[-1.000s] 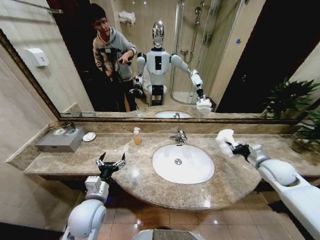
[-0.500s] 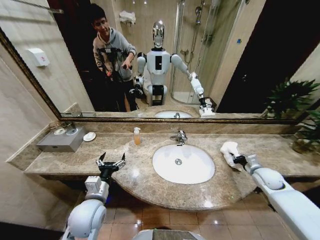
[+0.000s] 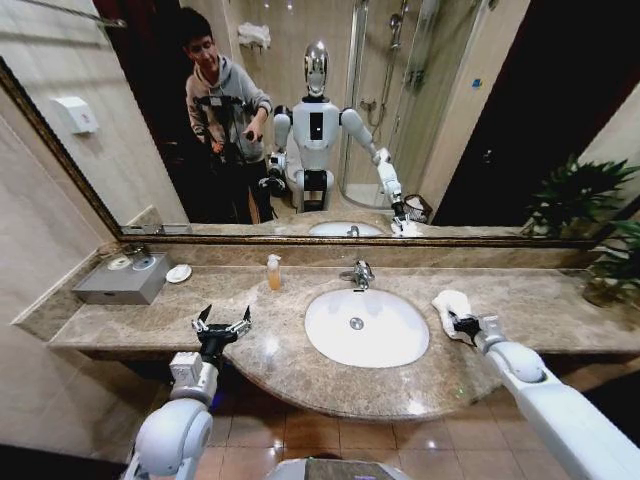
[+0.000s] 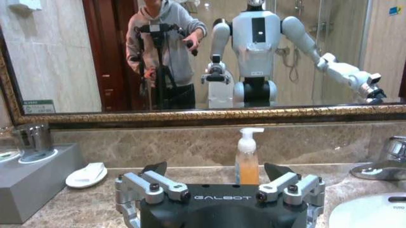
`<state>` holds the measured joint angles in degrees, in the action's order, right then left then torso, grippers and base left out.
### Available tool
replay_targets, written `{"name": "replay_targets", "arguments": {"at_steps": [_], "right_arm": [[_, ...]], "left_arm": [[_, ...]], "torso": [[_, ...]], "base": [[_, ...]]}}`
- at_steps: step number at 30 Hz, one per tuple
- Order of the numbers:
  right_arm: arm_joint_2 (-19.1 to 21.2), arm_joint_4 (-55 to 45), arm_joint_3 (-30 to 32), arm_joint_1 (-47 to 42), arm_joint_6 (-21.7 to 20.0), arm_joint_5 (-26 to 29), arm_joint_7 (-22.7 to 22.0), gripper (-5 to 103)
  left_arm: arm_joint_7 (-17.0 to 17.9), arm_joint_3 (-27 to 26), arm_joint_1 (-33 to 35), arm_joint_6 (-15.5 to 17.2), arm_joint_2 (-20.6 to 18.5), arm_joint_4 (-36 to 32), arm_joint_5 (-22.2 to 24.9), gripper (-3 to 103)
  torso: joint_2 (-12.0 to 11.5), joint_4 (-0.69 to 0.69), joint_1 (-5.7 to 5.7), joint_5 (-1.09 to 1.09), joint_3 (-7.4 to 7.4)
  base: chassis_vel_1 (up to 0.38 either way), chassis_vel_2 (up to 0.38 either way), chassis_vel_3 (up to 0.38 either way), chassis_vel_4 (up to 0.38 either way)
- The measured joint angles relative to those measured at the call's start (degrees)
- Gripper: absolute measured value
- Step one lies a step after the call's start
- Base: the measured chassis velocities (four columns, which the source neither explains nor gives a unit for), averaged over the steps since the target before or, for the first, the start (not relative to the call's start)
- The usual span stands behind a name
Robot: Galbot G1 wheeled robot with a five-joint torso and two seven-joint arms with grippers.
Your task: Pick up the towel from the sink counter and wipe the mirror surface.
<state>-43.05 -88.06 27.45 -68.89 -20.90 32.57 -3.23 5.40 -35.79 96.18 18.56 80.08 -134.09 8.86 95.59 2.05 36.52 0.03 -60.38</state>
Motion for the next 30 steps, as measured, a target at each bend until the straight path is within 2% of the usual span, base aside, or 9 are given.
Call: {"name": "replay_targets", "arguments": {"at_steps": [6,12,16,20,23,25,27,28,30], "right_arm": [[-0.2,-1.7,2.2,-2.3,0.7,0.8,-0.4,13],[-0.4,-2.7,3.4,-3.7,1.4,0.8,-0.9,24],[-1.0,-3.1,3.4,-4.4,2.4,0.9,-1.8,39],[-1.3,-3.7,3.8,-5.0,2.9,1.0,-2.0,61],[-1.4,-4.3,4.3,-5.5,3.1,1.3,-2.2,66],[-1.4,-5.0,4.9,-6.0,3.2,1.5,-2.4,77],[-1.4,-5.3,5.1,-6.1,3.4,1.6,-2.5,77],[-1.5,-6.1,5.8,-6.7,3.9,1.9,-2.6,88],[-1.7,-7.4,6.9,-7.6,4.9,2.8,-2.6,92]], "left_arm": [[0.0,0.0,0.0,0.0,0.0,0.0,0.0,100],[0.0,0.0,0.0,0.0,0.0,0.0,0.0,100],[0.0,0.0,0.0,0.0,0.0,0.0,0.0,100],[0.0,0.0,0.0,0.0,0.0,0.0,0.0,100],[0.0,0.0,0.0,0.0,0.0,0.0,0.0,100],[0.0,0.0,0.0,0.0,0.0,0.0,0.0,100],[0.0,0.0,0.0,0.0,0.0,0.0,0.0,100],[0.0,0.0,0.0,0.0,0.0,0.0,0.0,100],[0.0,0.0,0.0,0.0,0.0,0.0,0.0,100]], "torso": [[0.0,0.0,0.0,-0.03,0.0],[0.0,0.01,0.0,-0.04,0.0],[0.0,0.01,0.0,-0.04,0.0],[0.0,0.01,-0.01,-0.04,0.0],[0.0,0.01,0.0,-0.04,0.01],[0.0,0.01,0.0,-0.04,0.01],[0.0,0.01,0.0,-0.04,0.01],[0.0,0.01,0.0,-0.04,0.01],[0.0,0.01,0.0,-0.04,0.01]], "base": [[0.0,0.0,0.0,0.0],[0.0,0.0,0.0,0.0],[0.0,0.0,0.0,0.0],[0.0,0.0,0.0,0.0],[0.0,0.0,0.0,0.0],[0.0,0.0,0.0,0.0],[0.0,0.0,0.0,0.0],[0.0,0.0,0.0,0.0],[0.0,0.0,0.0,0.0]]}}
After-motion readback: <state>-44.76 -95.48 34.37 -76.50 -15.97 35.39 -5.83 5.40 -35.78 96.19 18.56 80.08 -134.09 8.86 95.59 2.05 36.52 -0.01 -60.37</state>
